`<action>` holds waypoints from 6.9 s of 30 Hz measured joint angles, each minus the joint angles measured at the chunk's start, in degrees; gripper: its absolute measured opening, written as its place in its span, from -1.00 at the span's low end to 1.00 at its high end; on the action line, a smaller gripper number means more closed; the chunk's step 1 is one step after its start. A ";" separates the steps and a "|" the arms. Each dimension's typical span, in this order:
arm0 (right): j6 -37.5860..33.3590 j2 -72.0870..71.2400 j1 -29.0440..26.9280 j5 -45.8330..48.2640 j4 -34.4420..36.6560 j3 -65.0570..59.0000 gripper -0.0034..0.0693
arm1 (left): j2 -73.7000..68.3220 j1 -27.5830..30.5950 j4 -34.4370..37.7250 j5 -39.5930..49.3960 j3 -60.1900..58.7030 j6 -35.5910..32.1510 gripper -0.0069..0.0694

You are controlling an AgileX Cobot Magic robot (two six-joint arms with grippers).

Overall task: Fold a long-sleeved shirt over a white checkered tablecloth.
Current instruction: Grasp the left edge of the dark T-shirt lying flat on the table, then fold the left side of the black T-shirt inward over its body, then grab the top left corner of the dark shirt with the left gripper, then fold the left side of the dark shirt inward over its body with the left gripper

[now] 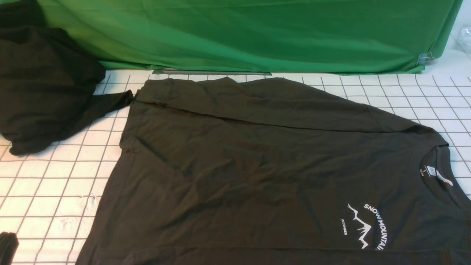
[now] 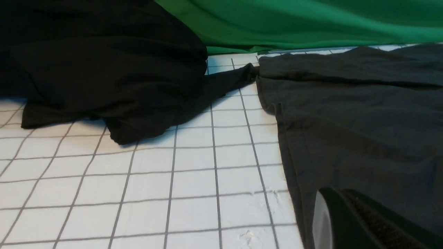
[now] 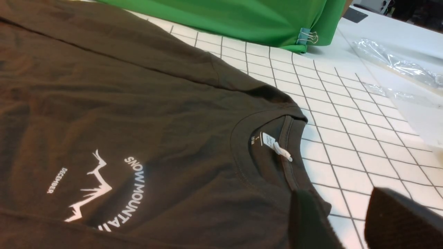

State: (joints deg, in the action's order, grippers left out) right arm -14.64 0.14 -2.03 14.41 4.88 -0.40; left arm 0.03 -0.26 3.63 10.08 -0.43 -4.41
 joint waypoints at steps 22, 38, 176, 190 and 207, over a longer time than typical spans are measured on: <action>29.25 0.00 0.00 -25.16 13.47 0.00 -0.24 | -5.33 0.13 9.13 -20.57 19.16 36.36 -0.81; 25.52 7.00 6.22 -1.43 12.25 16.72 -0.85 | -62.23 -1.07 10.65 48.14 42.58 1.41 -0.83; 5.96 47.72 24.81 29.34 12.91 41.68 -0.71 | -136.46 -7.67 0.29 28.77 115.22 19.37 0.27; 5.91 47.72 24.81 29.29 12.91 41.68 -0.71 | -134.80 -7.67 0.17 28.28 115.29 16.06 -0.76; 11.14 49.49 24.81 28.68 5.29 41.68 -0.71 | -116.68 -7.72 3.38 55.18 113.56 7.27 -0.76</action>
State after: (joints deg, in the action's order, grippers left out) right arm -3.50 49.63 22.78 43.09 10.18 41.28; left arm -116.65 -7.99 7.01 65.25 113.13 2.86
